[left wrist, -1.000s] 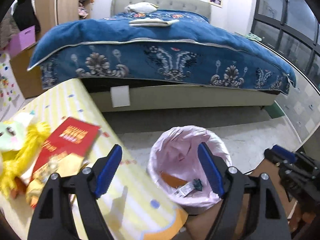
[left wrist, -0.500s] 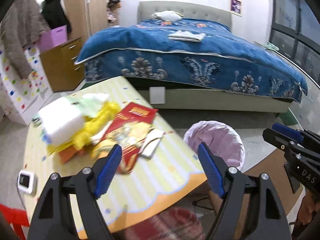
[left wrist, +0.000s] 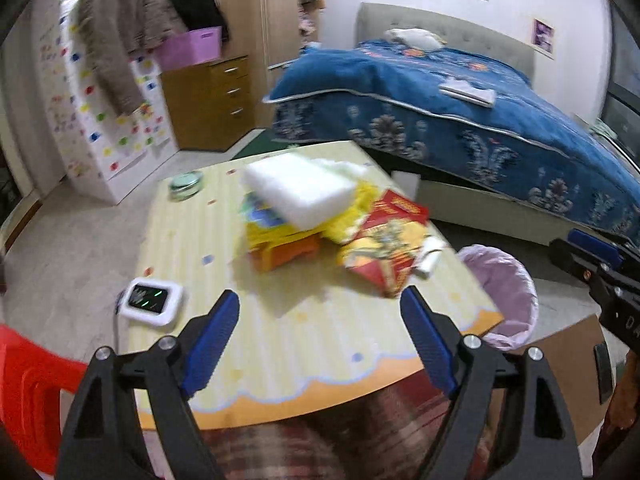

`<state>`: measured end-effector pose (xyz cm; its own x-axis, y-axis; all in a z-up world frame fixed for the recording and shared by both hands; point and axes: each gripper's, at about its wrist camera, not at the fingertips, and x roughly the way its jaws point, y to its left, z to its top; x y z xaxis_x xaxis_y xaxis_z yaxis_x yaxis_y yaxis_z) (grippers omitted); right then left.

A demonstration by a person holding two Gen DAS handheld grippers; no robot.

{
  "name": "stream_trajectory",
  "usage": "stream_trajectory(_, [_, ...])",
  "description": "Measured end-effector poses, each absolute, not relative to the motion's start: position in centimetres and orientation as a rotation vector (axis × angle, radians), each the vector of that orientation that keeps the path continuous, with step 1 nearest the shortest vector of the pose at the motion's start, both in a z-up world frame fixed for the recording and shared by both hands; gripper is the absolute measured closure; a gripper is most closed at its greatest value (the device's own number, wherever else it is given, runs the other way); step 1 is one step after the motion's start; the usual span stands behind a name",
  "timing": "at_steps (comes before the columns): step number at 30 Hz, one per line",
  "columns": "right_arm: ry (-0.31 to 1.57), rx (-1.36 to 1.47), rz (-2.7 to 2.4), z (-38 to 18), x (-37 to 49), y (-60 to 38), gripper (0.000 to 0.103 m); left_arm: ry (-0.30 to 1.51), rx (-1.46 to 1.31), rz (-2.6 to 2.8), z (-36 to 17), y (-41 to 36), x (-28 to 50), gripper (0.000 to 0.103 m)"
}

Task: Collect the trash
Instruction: 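Move both tools back over the table toward the white foam block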

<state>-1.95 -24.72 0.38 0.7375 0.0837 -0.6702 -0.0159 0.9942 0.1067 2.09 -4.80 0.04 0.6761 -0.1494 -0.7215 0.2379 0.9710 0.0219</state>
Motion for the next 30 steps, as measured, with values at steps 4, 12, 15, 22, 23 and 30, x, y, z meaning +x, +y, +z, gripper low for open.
stream_trajectory(4, [0.764,0.078,0.104,-0.8,-0.7,-22.9,0.041,0.807,0.089,-0.146,-0.4,-2.2,2.2,0.023])
stream_trajectory(12, [0.756,0.031,0.117,-1.0,0.4,-21.1,0.041,0.820,0.079,-0.058,-0.8,0.8,2.9,0.023])
stream_trajectory(15, [0.756,0.035,0.114,-0.8,0.7,-21.2,0.041,0.819,0.071,-0.054,-0.7,1.1,3.2,0.022])
stream_trajectory(22, [0.760,0.024,0.105,-0.6,1.2,-21.1,0.041,0.817,0.063,-0.078,-0.3,1.0,3.7,0.022])
stream_trajectory(23, [0.759,0.022,0.105,-0.5,1.3,-21.2,0.041,0.814,0.062,-0.082,-0.1,0.8,3.8,0.022])
stream_trajectory(30, [0.749,0.028,0.091,-0.2,1.6,-22.1,0.041,0.811,0.073,-0.104,0.5,-0.8,4.5,0.022])
